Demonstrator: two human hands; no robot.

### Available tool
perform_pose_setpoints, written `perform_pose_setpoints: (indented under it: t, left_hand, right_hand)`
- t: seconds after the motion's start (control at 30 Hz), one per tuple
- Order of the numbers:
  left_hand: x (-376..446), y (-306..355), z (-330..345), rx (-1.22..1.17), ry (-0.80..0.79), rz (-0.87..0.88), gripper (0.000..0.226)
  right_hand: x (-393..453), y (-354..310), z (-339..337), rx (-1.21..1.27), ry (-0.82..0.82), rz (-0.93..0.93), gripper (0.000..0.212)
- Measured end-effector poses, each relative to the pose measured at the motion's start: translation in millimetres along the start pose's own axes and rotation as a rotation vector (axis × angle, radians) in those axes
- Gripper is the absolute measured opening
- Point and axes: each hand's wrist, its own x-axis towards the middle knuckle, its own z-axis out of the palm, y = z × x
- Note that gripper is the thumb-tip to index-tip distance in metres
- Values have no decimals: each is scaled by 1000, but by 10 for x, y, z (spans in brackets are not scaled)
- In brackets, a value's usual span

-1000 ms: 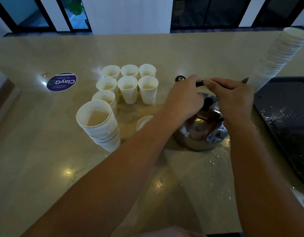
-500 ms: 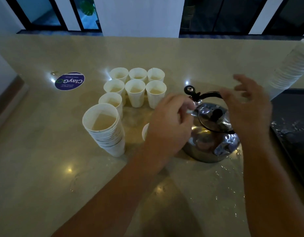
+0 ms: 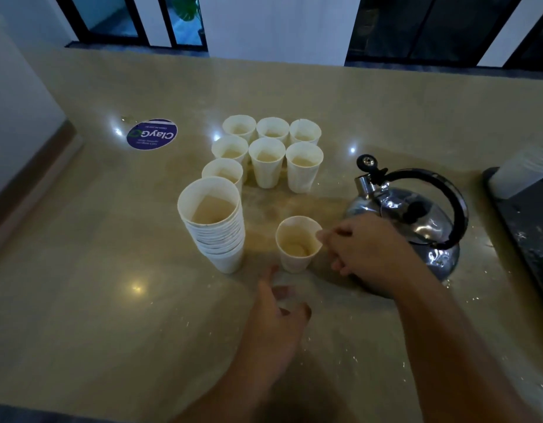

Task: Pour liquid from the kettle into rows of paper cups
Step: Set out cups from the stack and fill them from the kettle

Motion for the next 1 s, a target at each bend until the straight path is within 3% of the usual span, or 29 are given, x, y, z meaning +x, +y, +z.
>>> perform_pose_setpoints:
  t: [0.13, 0.4, 0.53, 0.67, 1.0]
  left_hand:
    - [93, 49, 114, -181, -33, -12, 66]
    - [281, 92, 253, -313, 10, 11, 66]
    - [519, 83, 254, -328, 73, -5, 62]
    - [812, 190, 228, -283, 169, -19, 66]
    - [1275, 191, 234, -264, 259, 61, 91]
  right_hand:
    - [102, 74, 96, 31, -29, 49, 30]
    - [394, -24, 181, 93, 46, 27, 21]
    - [593, -115, 216, 177, 82, -20, 21]
    - [745, -174, 318, 300, 128, -60, 7]
    - [927, -338, 465, 391, 194, -63, 18]
